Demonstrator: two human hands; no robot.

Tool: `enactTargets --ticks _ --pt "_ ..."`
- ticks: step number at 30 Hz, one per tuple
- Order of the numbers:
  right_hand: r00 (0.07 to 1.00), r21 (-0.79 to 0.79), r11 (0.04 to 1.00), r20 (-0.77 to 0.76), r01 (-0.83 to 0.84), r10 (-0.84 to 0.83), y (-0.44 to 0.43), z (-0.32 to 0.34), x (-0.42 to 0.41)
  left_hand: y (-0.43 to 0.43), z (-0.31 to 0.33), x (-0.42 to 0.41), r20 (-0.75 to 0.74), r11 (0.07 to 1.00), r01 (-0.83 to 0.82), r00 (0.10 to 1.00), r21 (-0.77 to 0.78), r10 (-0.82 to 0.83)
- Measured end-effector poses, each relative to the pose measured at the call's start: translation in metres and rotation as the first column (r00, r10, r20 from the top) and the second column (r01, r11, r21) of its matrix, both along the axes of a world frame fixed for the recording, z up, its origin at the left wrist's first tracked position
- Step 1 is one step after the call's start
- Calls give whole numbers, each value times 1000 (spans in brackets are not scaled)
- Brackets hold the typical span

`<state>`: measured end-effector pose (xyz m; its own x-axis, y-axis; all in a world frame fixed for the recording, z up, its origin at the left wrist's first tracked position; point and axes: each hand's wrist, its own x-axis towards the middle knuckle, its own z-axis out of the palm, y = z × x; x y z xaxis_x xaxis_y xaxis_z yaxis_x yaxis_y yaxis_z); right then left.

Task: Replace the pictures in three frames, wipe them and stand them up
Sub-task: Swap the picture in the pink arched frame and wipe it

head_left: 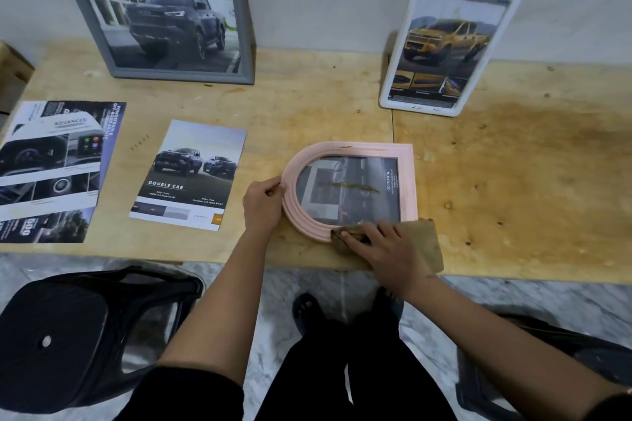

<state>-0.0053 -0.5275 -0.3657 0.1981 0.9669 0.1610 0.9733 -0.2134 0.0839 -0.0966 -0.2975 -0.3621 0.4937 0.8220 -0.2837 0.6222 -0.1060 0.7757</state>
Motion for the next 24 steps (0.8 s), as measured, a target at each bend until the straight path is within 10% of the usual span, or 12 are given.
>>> enactTargets --ticks 12,16,24 --pt "971 -174 961 -63 215 -229 -58 35 30 -2 11 -1 31 997 -9 999 -82 12" --pt "811 -94 859 -291 503 -507 -64 46 48 -3 8 -3 30 997 47 999 -56 -45" --pt "658 -187 722 -307 667 -687 -21 42 27 -44 -11 1 -107 937 90 993 336 -57"
